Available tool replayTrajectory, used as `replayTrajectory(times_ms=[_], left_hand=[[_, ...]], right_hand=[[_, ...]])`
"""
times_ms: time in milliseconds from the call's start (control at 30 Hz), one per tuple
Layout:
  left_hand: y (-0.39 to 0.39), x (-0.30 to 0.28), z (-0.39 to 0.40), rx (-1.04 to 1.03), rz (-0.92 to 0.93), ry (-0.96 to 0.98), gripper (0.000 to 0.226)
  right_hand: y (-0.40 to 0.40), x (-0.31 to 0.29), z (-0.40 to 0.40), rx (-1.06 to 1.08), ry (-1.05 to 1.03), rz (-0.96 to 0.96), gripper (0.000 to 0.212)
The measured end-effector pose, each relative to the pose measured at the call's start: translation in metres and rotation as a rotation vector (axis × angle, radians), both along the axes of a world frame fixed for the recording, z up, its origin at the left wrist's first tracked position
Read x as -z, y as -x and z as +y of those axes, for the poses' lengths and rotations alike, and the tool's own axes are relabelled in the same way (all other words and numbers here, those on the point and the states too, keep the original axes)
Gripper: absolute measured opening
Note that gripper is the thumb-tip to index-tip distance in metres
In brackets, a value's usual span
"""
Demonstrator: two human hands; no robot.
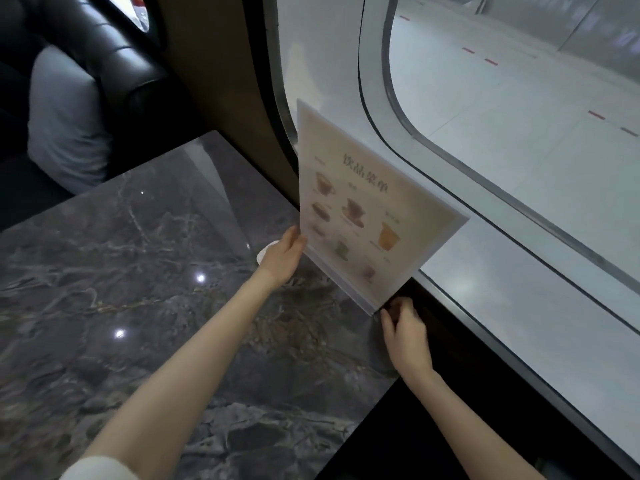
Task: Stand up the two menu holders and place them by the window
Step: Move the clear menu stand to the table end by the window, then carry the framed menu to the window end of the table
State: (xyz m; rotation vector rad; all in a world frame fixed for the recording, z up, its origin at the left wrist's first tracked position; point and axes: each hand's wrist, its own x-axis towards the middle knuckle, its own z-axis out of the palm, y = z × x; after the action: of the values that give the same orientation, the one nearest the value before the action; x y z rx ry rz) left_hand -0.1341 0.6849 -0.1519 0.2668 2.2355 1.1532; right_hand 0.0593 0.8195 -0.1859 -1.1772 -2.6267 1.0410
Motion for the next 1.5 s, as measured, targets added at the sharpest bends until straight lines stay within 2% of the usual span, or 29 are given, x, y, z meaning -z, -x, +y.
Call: replayTrajectory(times_ms=[133, 300, 400, 600, 700, 800, 967, 1033, 1167, 1333, 1400, 1500], left_hand=[[-0.024, 0.009, -0.028, 0.038, 0.002, 0.173, 0.051], [-0.052, 0.005, -0.08, 0.12, 0.256, 0.39, 0.038], [-0.07, 0.003, -0.125, 0.169, 0.336, 0.563, 0.037], [-0.111, -0.015, -0.227, 0.025, 0.534, 0.776, 0.034], [-0.134, -0.03, -0.278, -0.099, 0.636, 0.808, 0.034], [-0.158, -0.046, -0.33, -0.208, 0.713, 0.785, 0.044], [-0.203, -0.059, -0.411, -0.309, 1.116, 0.67, 0.043], [-0.219, -0.06, -0.444, -0.328, 1.218, 0.704, 0.046], [-0.239, -0.052, -0.511, -0.495, 1.18, 0.831, 0.055], [-0.252, -0.038, -0.584, -0.608, 0.923, 0.828, 0.065], [-0.255, -0.032, -0.606, -0.704, 0.793, 0.777, 0.073], [-0.252, -0.019, -0.638, -0.879, 0.627, 0.587, 0.079]], right_hand=[[-0.005, -0.005, -0.011, -0.124, 0.013, -0.09, 0.013], [0.013, -0.019, -0.037, -0.405, 0.048, -0.143, 0.018], [0.03, -0.032, -0.069, -0.634, 0.022, -0.207, 0.022], [0.054, -0.074, -0.164, -1.01, -0.087, -0.195, 0.024], [0.06, -0.09, -0.218, -1.135, -0.155, -0.168, 0.029], [0.06, -0.099, -0.274, -1.261, -0.219, -0.143, 0.034], [0.046, -0.105, -0.37, -1.388, -0.258, 0.026, 0.051], [0.037, -0.104, -0.406, -1.44, -0.223, 0.09, 0.061], [0.018, -0.096, -0.468, -1.514, -0.084, 0.18, 0.067], [0.002, -0.088, -0.524, -1.392, 0.226, 0.135, 0.069], [-0.001, -0.083, -0.539, -1.336, 0.377, 0.123, 0.063], [-0.003, -0.071, -0.553, -1.262, 0.528, 0.055, 0.046]])
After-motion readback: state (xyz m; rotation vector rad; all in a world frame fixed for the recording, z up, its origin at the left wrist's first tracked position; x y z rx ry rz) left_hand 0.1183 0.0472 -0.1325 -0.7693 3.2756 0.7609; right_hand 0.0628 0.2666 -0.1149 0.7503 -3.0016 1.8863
